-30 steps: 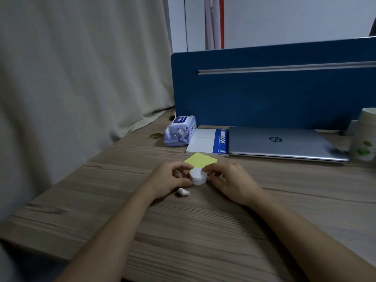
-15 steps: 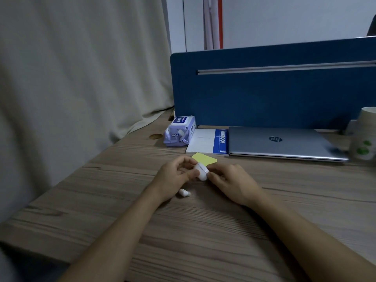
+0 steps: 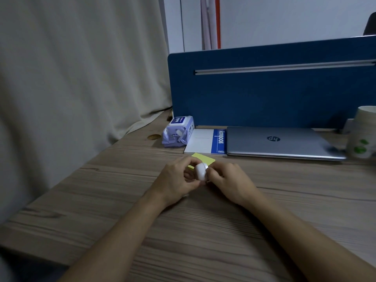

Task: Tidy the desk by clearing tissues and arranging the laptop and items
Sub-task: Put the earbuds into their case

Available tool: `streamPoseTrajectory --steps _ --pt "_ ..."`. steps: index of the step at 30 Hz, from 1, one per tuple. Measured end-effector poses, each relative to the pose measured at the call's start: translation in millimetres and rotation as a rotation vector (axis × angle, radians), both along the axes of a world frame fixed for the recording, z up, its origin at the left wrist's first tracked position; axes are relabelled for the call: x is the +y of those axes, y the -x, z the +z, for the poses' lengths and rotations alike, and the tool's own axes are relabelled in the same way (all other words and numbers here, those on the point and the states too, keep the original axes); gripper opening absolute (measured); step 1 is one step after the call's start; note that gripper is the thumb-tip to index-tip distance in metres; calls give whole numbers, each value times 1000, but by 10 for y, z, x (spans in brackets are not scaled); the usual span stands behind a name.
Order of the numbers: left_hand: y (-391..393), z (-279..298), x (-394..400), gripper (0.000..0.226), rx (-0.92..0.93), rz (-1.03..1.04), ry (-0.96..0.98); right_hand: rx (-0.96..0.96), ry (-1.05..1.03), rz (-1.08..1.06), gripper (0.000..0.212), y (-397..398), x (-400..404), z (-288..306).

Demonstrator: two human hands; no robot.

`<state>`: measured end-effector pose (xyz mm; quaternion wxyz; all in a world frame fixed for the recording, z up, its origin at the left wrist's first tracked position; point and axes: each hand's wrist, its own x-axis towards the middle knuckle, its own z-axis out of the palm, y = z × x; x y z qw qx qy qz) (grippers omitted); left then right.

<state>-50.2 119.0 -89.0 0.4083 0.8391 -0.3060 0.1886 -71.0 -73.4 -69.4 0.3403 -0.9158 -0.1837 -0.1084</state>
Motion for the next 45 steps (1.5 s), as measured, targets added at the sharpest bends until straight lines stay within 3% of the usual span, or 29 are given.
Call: streamPoseTrajectory --steps 8,15,20,24,28,38,45 --pt "-1 4 13 43 -35 -19 -41 58 -69 -37 26 -54 -47 -23" --pt "12 -27 19 48 228 -30 134 84 -261 -136 22 -127 -116 -83" --pt "6 -16 67 42 321 -50 92 15 -270 -150 22 -150 -136 -103" --pt "12 -2 88 29 324 -5 18 30 -339 -123 24 -159 -154 -128" --pt "33 11 94 11 336 6 31 1 -256 -86 29 -195 -172 -144" --pt "31 10 59 17 213 45 -66 -29 -191 57 40 -211 -219 -166" --pt "100 -4 141 20 221 48 -60 -28 -255 -55 32 -176 -534 -195"
